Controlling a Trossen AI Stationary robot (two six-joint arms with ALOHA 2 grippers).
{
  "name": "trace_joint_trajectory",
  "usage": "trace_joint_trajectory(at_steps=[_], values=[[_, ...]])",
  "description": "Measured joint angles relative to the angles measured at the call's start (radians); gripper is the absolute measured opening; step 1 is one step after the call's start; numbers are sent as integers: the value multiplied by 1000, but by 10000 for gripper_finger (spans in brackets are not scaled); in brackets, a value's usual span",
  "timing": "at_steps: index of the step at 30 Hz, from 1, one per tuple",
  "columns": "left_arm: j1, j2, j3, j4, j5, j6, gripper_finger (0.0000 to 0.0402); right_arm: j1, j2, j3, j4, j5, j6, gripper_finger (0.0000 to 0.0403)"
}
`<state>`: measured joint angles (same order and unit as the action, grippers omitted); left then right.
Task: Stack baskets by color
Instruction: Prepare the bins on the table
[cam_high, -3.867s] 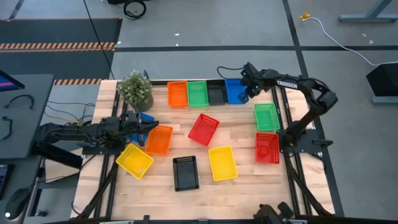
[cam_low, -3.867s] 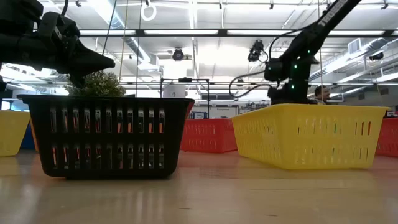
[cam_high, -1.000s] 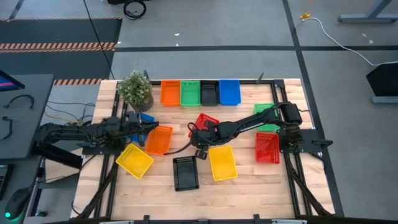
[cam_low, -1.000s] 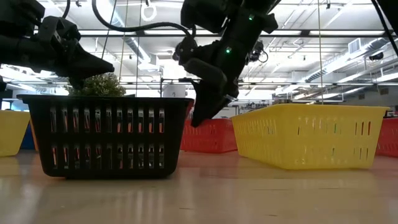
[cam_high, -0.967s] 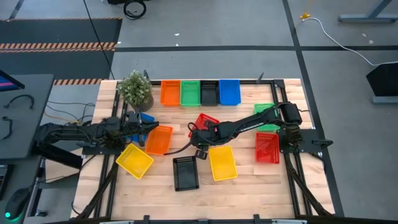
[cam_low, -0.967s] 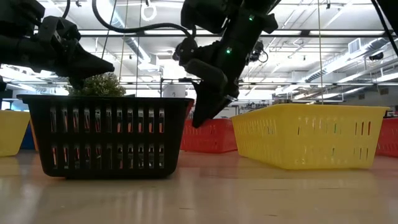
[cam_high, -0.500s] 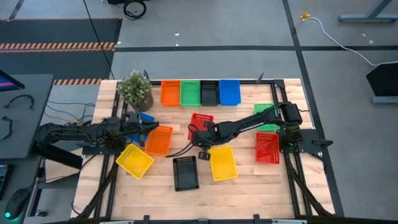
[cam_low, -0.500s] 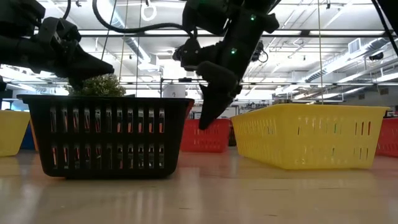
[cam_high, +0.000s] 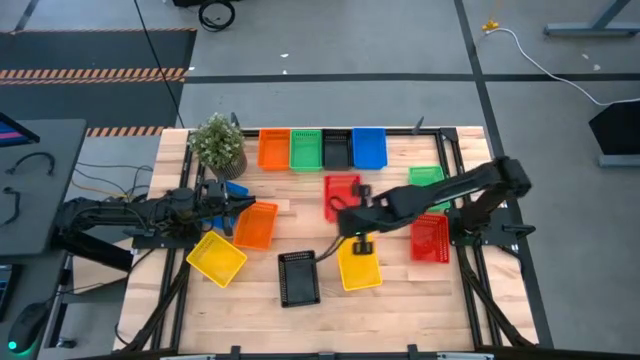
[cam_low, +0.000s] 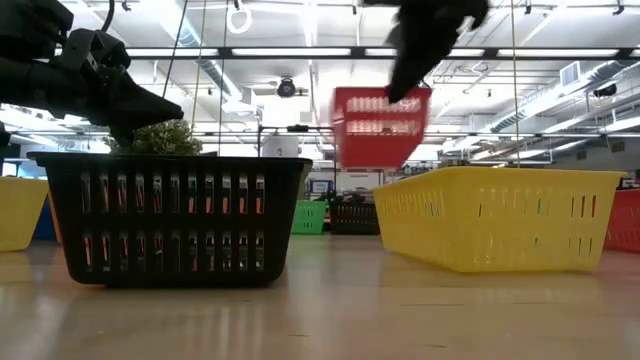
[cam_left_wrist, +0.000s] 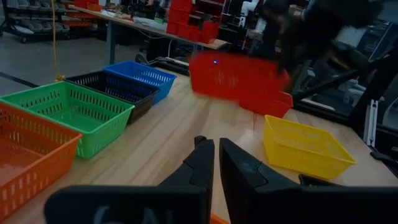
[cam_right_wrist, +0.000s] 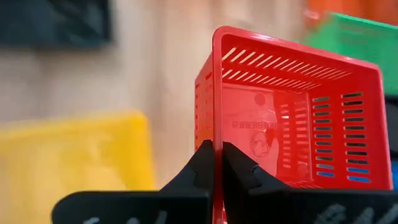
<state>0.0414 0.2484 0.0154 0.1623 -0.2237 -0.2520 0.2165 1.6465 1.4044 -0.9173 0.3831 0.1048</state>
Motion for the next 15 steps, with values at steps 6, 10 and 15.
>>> trace_joint_trajectory(at_steps=[6,10,15], values=[[0,0,0,0,0,0,37,-83,-130,-5,-351,95,7,11],[0,0,0,0,0,0,37,-224,-213,-90,-433,86,-54,11],[0,0,0,-5,0,1,31,-452,-303,-252,-362,27,-322,11]])
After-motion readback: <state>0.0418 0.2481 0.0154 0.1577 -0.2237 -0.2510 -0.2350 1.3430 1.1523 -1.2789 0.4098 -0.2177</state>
